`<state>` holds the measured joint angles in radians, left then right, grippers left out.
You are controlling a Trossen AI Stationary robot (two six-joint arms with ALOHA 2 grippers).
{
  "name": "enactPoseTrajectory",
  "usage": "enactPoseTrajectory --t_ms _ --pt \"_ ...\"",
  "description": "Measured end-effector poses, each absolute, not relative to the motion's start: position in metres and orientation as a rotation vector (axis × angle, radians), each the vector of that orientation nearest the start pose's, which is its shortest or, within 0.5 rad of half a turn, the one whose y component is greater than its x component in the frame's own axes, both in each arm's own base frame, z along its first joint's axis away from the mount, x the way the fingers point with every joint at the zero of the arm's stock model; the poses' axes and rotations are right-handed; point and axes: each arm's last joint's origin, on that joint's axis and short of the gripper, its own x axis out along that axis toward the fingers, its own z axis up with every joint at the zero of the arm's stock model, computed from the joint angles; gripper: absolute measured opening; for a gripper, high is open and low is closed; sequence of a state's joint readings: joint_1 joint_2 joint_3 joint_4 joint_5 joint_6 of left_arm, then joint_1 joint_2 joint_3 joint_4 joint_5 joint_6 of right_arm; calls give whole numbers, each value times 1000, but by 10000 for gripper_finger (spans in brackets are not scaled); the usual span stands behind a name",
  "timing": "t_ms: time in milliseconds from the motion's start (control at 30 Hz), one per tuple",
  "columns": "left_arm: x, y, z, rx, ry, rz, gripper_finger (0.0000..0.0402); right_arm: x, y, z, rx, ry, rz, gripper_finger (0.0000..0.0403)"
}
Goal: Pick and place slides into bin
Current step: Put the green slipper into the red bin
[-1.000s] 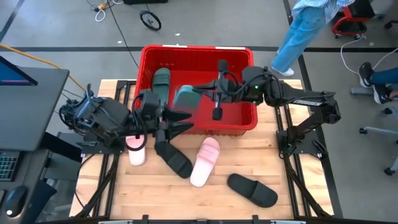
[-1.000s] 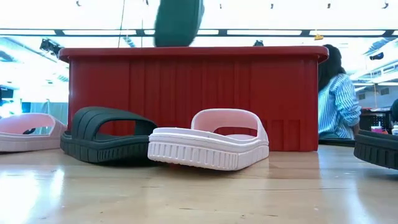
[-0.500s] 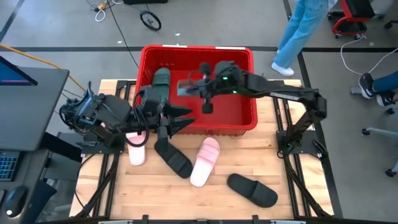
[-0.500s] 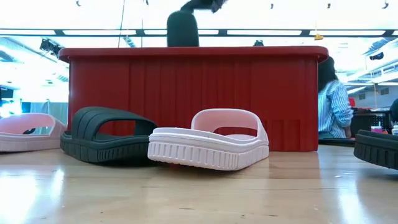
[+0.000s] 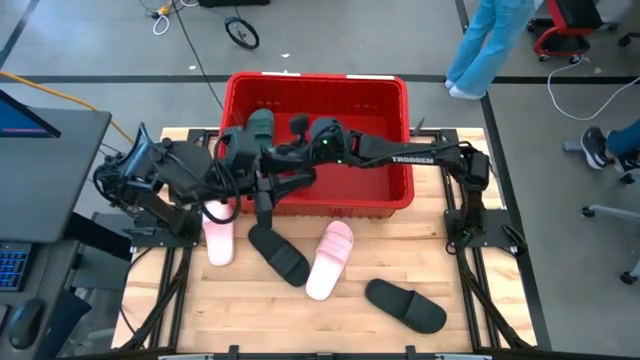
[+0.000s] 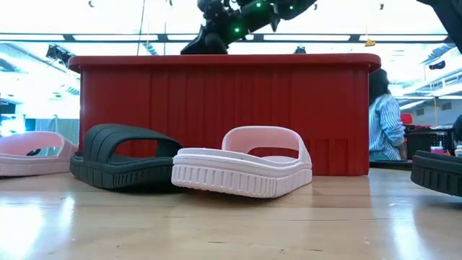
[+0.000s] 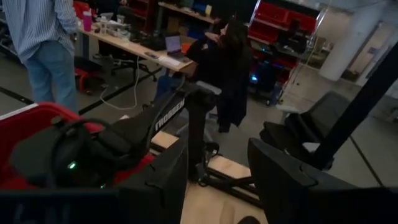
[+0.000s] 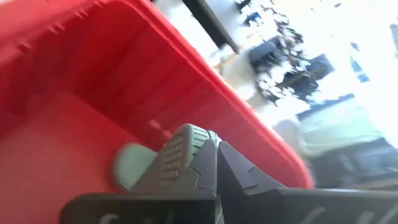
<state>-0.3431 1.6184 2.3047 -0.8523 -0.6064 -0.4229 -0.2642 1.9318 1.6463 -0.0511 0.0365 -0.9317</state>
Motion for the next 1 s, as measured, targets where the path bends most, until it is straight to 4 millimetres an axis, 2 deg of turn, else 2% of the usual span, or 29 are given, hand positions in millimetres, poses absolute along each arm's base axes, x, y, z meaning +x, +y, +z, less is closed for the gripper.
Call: enactPoseTrajectory --t_ms 233,467,600,667,800,1000 --pt "264 -77 551 -343 107 294 172 433 -137 324 -948 435 -230 1" --pt "264 -77 551 -343 109 294 172 427 -156 323 -928 424 -209 1" --pt "264 -77 551 -343 109 294 172 434 -166 301 -787 418 -123 1" --pt "264 -77 551 -343 109 294 172 439 -173 285 -768 447 -109 1" --pt "264 -79 551 -343 111 287 172 446 -178 267 -778 454 -74 1" --pt "263 -79 548 -362 139 294 172 454 -170 246 -774 497 -1 1"
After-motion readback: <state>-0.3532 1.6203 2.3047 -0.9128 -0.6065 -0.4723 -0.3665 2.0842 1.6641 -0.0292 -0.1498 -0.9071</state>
